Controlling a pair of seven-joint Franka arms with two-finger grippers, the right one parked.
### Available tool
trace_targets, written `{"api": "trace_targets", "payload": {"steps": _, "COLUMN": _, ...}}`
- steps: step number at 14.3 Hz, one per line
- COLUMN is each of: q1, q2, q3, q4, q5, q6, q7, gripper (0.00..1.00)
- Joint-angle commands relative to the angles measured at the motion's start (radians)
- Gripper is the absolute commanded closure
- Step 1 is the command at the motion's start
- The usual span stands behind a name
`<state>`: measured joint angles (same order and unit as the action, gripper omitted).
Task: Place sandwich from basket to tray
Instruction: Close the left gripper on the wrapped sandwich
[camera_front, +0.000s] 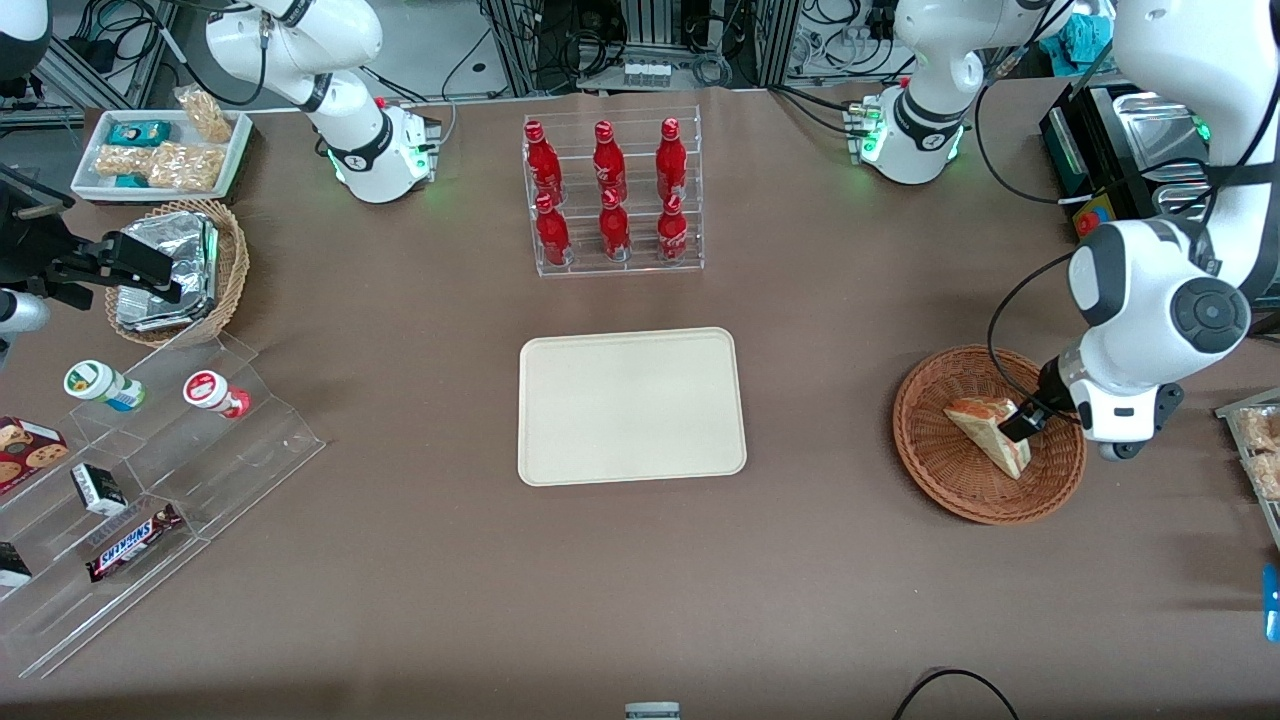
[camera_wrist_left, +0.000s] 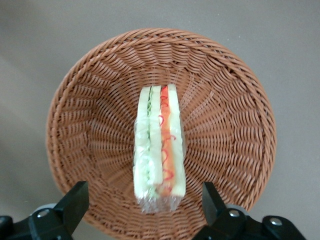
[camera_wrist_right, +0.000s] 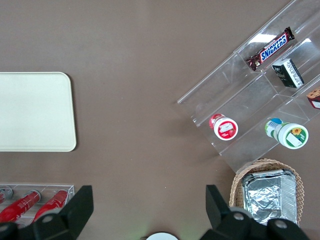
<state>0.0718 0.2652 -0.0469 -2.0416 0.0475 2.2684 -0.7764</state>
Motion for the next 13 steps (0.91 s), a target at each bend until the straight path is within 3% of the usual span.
{"api": "trace_targets", "payload": {"steps": 1, "q1": 0.0, "q2": 0.055, "q3": -0.004, "q4": -0.005, "q5": 0.006, "q6": 0.065, "q7": -0.053, "gripper": 0.0}}
{"api": "trace_targets", "payload": {"steps": 4, "q1": -0.003, "q2": 0.1, "q3": -0.005, "q4": -0.005, "q5": 0.006, "q6": 0.1, "q7": -0.095, "gripper": 0.0}}
{"api": "trace_targets", "payload": {"steps": 5, "q1": -0.003, "q2": 0.103, "q3": -0.007, "q4": -0.006, "q5": 0.006, "q6": 0.097, "q7": -0.096, "gripper": 0.09}}
{"api": "trace_targets", "payload": {"steps": 7, "q1": -0.003, "q2": 0.092, "q3": -0.007, "q4": -0.04, "q5": 0.008, "q6": 0.089, "q7": -0.09, "gripper": 0.68}}
{"api": "trace_targets", "payload": {"steps": 8, "q1": -0.003, "q2": 0.083, "q3": -0.007, "q4": -0.04, "q5": 0.008, "q6": 0.085, "q7": -0.083, "gripper": 0.86}}
{"api": "trace_targets", "payload": {"steps": 13, "q1": -0.021, "q2": 0.034, "q3": -0.019, "q4": 0.076, "q5": 0.012, "q6": -0.126, "q7": -0.067, "gripper": 0.89}}
